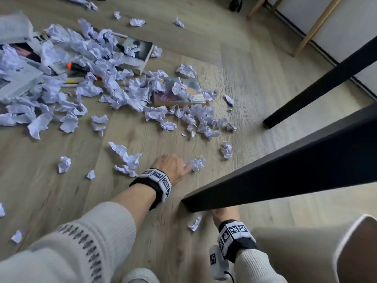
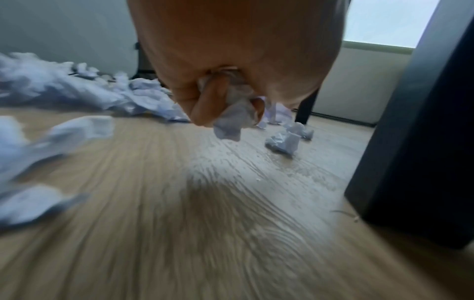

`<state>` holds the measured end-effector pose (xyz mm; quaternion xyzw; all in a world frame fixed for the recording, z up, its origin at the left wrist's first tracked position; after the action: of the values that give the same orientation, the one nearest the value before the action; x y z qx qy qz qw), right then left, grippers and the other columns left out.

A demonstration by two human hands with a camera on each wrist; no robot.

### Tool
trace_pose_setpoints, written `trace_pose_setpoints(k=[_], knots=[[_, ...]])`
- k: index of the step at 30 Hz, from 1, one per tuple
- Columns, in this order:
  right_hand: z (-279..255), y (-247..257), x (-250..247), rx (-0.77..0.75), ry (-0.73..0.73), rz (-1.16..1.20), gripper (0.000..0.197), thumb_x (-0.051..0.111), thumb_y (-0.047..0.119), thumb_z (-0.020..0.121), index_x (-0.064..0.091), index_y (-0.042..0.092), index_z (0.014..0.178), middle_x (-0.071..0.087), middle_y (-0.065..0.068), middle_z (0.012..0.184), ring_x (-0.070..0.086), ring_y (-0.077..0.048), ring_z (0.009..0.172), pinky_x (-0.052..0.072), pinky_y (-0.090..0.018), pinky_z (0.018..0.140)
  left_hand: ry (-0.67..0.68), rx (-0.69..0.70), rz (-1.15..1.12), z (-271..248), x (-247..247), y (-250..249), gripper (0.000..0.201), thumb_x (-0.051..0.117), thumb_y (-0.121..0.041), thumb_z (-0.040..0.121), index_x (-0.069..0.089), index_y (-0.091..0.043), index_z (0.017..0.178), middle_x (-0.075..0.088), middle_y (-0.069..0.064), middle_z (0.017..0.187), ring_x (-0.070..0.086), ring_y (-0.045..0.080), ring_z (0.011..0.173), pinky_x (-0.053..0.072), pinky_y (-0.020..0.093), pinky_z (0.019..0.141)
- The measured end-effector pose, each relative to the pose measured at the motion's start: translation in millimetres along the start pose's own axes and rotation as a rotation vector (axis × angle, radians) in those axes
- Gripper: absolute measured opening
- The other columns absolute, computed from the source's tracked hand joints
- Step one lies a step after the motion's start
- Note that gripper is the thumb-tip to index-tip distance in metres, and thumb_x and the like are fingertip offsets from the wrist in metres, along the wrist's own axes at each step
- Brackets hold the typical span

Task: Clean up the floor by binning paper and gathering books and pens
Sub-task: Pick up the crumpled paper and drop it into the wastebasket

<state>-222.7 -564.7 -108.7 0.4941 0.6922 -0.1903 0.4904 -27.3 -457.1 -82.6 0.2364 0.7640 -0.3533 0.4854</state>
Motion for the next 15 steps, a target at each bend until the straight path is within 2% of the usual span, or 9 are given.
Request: trace_pose_setpoints(k=[2,3,4,6,9,11,13,15], knots=[[-7.0,-11.4,6.0,-0.114,-0.106,0.017,0.014,0.048,0.019,0.086,0.059,0.016,0.092,0.062,-0.005,0.094,0.056,-0.020,0.082,0.045,-0.033,0.073,0.019,0.087,0.062,15.0,0.7,-9.5,0.030,0.034,-0.030,0.102,0.056,-0.010,0.095,0.058,0.005,0.073,0.050,0.025,0.063,0.040,0.032,0.058],[-15.2,-16.3,8.0,-0.131,-0.139,0.037,0.012,0.048,0.015,0.083,0.058,0.013,0.090,0.059,-0.006,0.091,0.050,-0.017,0.076,0.040,-0.030,0.069,0.035,0.135,0.062,20.8,4.0,-14.7,0.017,0.037,-0.020,0.100,0.050,-0.012,0.107,0.063,0.007,0.080,0.052,0.026,0.065,0.042,0.034,0.058],[-25.0,-15.8,9.6,-0.134,-0.152,0.085,0.014,0.048,0.009,0.083,0.058,0.008,0.093,0.056,-0.009,0.092,0.045,-0.015,0.076,0.035,-0.026,0.068,0.055,0.171,0.045,26.5,8.1,-18.4,0.018,0.039,-0.016,0.098,0.044,-0.016,0.116,0.066,0.007,0.085,0.055,0.027,0.066,0.045,0.035,0.058],[-45.0,-13.6,10.3,-0.193,-0.181,0.137,0.016,0.048,0.003,0.086,0.055,0.005,0.100,0.051,-0.007,0.094,0.042,-0.014,0.076,0.031,-0.024,0.068,0.103,0.222,0.036,34.9,23.6,-24.0,0.028,0.041,-0.020,0.098,0.035,-0.024,0.126,0.066,0.009,0.091,0.056,0.028,0.068,0.047,0.035,0.059],[-64.0,-11.5,18.3,-0.266,-0.140,0.174,0.018,0.051,0.012,0.090,0.054,0.011,0.107,0.049,-0.001,0.098,0.045,-0.012,0.078,0.039,-0.027,0.072,0.150,0.236,0.102,37.1,37.8,-28.9,0.033,0.040,-0.017,0.099,0.034,-0.021,0.131,0.062,0.012,0.098,0.054,0.030,0.072,0.047,0.036,0.062],[-69.1,-5.3,26.9,-0.261,-0.085,0.167,0.026,0.055,0.026,0.092,0.051,0.013,0.114,0.046,0.001,0.106,0.048,-0.011,0.086,0.043,-0.024,0.079,0.154,0.228,0.138,32.2,38.4,-28.1,0.032,0.038,-0.011,0.099,0.035,-0.014,0.131,0.059,0.014,0.095,0.057,0.032,0.076,0.044,0.037,0.063],[-74.5,2.3,34.3,-0.305,-0.047,0.135,0.031,0.058,0.036,0.090,0.045,0.019,0.113,0.045,0.001,0.107,0.051,-0.014,0.089,0.046,-0.025,0.078,0.149,0.204,0.173,21.0,35.3,-22.0,0.030,0.039,-0.007,0.099,0.036,-0.010,0.128,0.059,0.016,0.101,0.061,0.033,0.085,0.042,0.037,0.064],[-78.8,9.8,41.1,-0.415,-0.058,0.083,0.031,0.063,0.027,0.087,0.040,0.026,0.108,0.049,-0.001,0.104,0.053,-0.018,0.085,0.046,-0.024,0.072,0.159,0.169,0.176,7.6,33.9,-11.2,0.025,0.041,-0.006,0.098,0.039,-0.008,0.123,0.061,0.017,0.107,0.063,0.035,0.091,0.044,0.039,0.066]])
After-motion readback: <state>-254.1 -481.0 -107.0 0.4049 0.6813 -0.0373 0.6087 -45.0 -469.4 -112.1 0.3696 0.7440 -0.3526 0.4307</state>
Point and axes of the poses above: each hand's wrist, its own z-axis towards the middle knuckle, its own x-axis out of the palm, y = z × x, the point moved 1 cm from there along z, towards the middle knuckle
